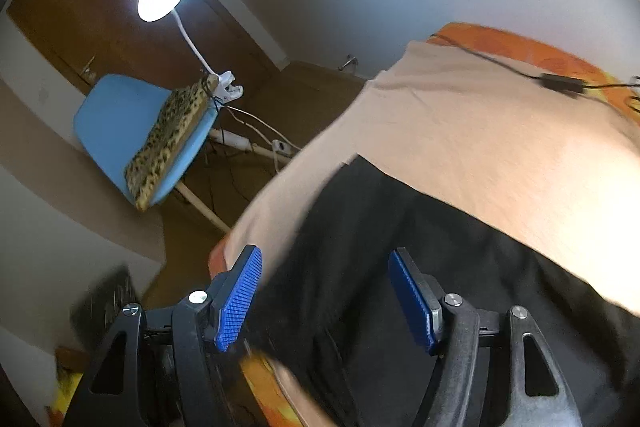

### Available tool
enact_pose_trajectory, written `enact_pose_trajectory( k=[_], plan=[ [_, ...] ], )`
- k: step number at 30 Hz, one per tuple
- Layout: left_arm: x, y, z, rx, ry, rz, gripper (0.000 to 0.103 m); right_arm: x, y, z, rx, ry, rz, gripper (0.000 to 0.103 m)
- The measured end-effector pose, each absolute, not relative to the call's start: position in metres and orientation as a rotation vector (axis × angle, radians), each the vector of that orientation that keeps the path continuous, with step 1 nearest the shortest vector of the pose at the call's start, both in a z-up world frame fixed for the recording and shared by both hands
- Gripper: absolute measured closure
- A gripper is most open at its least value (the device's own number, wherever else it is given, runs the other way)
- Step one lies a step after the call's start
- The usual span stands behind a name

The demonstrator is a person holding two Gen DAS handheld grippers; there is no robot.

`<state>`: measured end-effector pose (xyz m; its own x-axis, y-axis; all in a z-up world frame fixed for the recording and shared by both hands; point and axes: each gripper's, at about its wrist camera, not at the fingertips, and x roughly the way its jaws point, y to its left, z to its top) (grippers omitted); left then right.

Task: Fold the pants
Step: 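Grasp the end of the folded black pants with both tools and lift it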

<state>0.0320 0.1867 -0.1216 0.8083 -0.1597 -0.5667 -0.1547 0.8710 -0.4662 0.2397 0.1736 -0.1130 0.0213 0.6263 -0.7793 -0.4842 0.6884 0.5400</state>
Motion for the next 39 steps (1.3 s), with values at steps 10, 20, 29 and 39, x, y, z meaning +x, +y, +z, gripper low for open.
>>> enact_pose_trajectory(
  k=[10,20,29,39],
  plan=[
    [0.035,0.175,-0.121,-0.471,0.649,-0.032,0.097,0.258,0.232,-0.170,-0.072,1.418,0.772,0.048],
    [0.042,0.174,-0.119,-0.462,0.649,-0.077,0.097,0.263,0.211,-0.173,-0.038,1.374,0.725,0.101],
    [0.044,0.151,-0.099,-0.454,0.610,-0.187,0.097,0.258,0.159,-0.127,0.026,1.278,0.693,0.102],
    [0.054,0.096,-0.081,-0.392,0.603,-0.316,0.097,0.240,0.072,-0.097,0.106,1.217,0.587,0.102]
  ],
)
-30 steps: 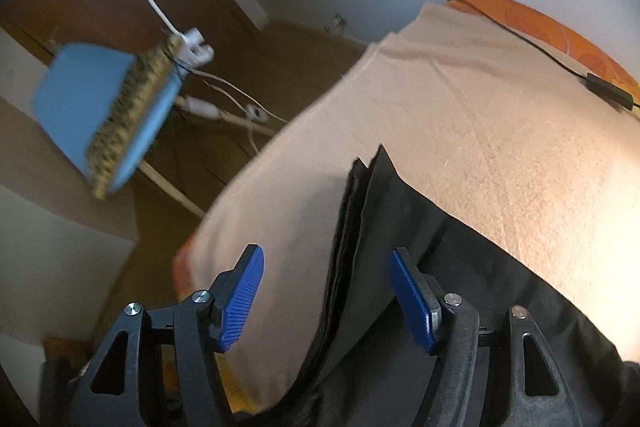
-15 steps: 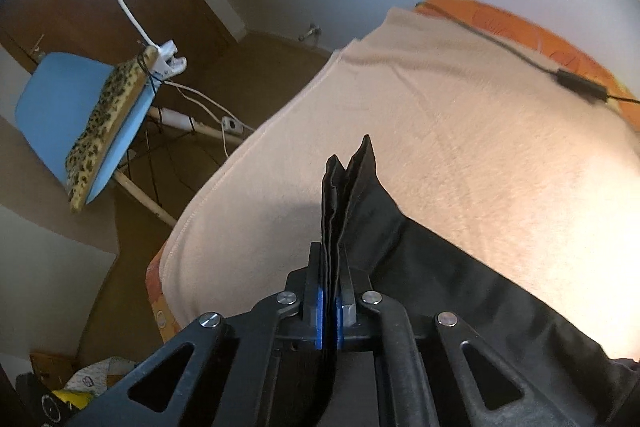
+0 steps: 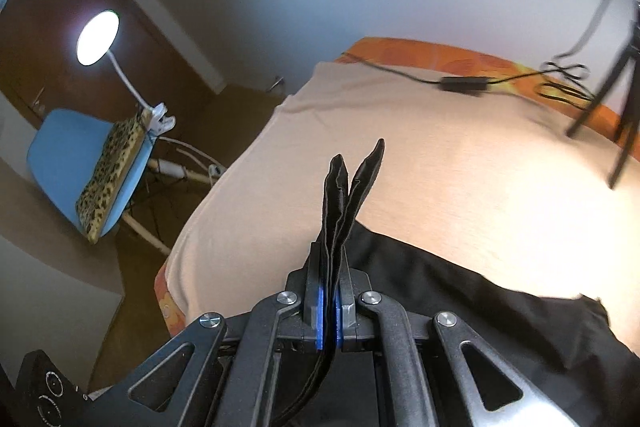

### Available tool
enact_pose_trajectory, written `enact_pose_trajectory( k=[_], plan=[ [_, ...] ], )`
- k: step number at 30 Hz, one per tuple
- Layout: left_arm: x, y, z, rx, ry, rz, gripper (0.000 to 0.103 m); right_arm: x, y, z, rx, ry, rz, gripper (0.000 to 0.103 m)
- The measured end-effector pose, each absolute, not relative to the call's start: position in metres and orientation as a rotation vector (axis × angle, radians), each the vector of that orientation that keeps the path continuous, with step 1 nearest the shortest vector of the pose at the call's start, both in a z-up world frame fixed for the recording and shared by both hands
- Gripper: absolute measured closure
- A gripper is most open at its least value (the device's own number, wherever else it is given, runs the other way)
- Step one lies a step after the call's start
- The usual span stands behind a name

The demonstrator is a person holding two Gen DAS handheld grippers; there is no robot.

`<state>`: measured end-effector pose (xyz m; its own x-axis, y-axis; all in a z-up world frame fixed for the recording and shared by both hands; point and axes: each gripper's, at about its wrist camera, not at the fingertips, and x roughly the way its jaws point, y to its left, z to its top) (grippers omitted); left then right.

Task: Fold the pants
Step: 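Grasp the end of the folded black pants with both tools and lift it, then fold the lifted end over the pants and open both tools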

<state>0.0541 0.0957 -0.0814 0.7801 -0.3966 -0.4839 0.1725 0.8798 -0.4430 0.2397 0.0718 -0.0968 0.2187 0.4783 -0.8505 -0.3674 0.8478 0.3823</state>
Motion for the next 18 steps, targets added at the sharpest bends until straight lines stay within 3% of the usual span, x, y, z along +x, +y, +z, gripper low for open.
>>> enact_pose_trajectory(
  k=[18],
  plan=[
    [0.112,0.001,-0.084,-0.281,0.662,-0.538,0.097,0.210,-0.066,-0.076,0.171,1.163,0.415,0.102]
  ],
)
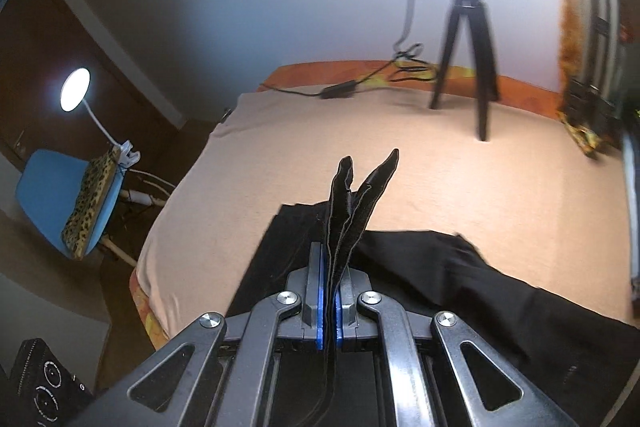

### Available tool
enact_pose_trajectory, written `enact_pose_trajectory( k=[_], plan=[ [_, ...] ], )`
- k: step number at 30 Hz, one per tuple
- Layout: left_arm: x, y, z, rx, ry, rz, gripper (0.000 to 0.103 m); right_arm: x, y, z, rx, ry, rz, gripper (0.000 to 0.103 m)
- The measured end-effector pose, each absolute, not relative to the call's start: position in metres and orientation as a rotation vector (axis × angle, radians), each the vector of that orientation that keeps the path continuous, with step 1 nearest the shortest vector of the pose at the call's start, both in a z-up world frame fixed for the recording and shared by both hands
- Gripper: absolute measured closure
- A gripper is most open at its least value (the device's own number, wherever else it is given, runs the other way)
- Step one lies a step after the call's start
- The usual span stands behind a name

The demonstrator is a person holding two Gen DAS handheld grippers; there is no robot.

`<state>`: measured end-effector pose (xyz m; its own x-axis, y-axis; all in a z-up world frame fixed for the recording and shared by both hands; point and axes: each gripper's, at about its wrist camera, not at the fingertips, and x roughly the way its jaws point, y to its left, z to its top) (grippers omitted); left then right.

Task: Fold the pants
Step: 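Fold the lifted end over the pants and open both tools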

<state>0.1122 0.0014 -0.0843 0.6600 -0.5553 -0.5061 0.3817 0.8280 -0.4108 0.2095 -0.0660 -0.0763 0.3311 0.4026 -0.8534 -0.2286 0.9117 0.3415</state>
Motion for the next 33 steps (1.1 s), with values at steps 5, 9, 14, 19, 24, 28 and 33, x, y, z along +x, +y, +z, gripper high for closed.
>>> enact_pose_trajectory(
  k=[5,9,14,19,24,28,33],
  plan=[
    [0.127,-0.026,-0.091,-0.253,0.688,-0.597,0.097,0.199,-0.100,-0.074,0.163,1.149,0.372,0.102],
    [0.134,-0.060,-0.089,-0.219,0.700,-0.642,0.097,0.191,-0.131,-0.074,0.179,1.138,0.336,0.102],
    [0.143,-0.101,-0.092,-0.167,0.722,-0.699,0.097,0.177,-0.170,-0.077,0.195,1.125,0.284,0.102],
    [0.153,-0.131,-0.101,-0.127,0.752,-0.745,0.097,0.164,-0.207,-0.081,0.227,1.121,0.237,0.102],
    [0.164,-0.160,-0.115,-0.089,0.784,-0.779,0.097,0.153,-0.240,-0.090,0.263,1.128,0.200,0.102],
    [0.172,-0.176,-0.120,-0.062,0.800,-0.795,0.097,0.145,-0.260,-0.101,0.286,1.134,0.176,0.102],
    [0.181,-0.190,-0.128,-0.036,0.817,-0.801,0.097,0.141,-0.276,-0.113,0.302,1.143,0.161,0.102]
  ],
)
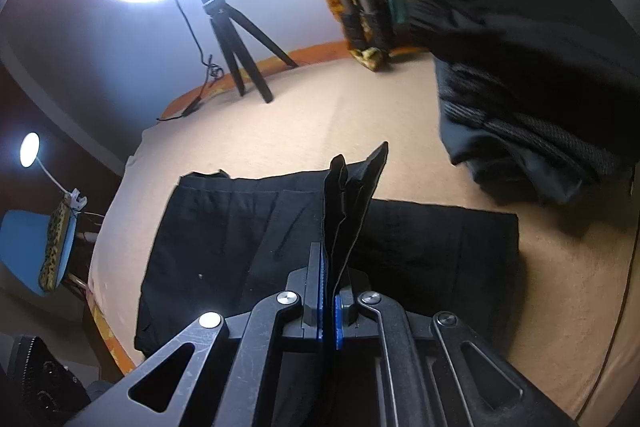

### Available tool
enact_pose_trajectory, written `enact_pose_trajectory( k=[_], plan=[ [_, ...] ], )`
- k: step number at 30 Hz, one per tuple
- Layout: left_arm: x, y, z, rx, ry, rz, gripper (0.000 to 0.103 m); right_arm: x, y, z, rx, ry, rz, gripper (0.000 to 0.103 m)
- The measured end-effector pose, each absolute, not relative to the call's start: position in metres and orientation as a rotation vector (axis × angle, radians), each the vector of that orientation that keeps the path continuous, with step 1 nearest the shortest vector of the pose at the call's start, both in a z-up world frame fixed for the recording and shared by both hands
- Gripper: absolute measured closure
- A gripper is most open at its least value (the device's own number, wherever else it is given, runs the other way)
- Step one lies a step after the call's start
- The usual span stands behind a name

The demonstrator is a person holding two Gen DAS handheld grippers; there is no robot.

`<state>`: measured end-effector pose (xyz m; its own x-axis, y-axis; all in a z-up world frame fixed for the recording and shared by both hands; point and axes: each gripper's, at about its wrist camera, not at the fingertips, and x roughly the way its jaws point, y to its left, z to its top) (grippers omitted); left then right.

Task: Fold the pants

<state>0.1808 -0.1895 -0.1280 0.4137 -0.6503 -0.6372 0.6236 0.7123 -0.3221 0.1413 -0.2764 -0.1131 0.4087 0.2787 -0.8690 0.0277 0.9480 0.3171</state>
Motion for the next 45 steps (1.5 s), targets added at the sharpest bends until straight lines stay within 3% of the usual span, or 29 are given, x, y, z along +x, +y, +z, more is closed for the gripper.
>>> enact_pose_trajectory(
  k=[10,19,30,35,38,42,45],
  plan=[
    [0.174,-0.178,-0.126,-0.027,0.849,-0.775,0.083,0.144,-0.285,-0.124,0.276,1.138,0.161,0.102],
    [0.169,-0.103,-0.107,-0.024,0.743,-0.554,0.083,0.140,-0.300,-0.137,0.258,1.161,0.141,0.102],
    [0.174,0.008,-0.164,-0.246,0.873,-0.297,0.082,0.148,-0.293,-0.146,0.142,1.165,0.127,0.101],
    [0.169,0.011,-0.170,-0.279,0.891,-0.319,0.082,0.144,-0.286,-0.136,0.020,1.150,0.071,0.066],
    [0.168,0.009,-0.169,-0.291,0.887,-0.328,0.070,0.139,-0.284,-0.122,-0.037,1.114,0.036,0.064],
    [0.171,0.007,-0.173,-0.309,0.900,-0.344,0.069,0.131,-0.276,-0.089,-0.041,1.018,0.023,0.051],
    [0.173,0.006,-0.178,-0.326,0.914,-0.349,0.069,0.132,-0.261,-0.069,-0.006,0.963,0.122,0.049]
  ],
)
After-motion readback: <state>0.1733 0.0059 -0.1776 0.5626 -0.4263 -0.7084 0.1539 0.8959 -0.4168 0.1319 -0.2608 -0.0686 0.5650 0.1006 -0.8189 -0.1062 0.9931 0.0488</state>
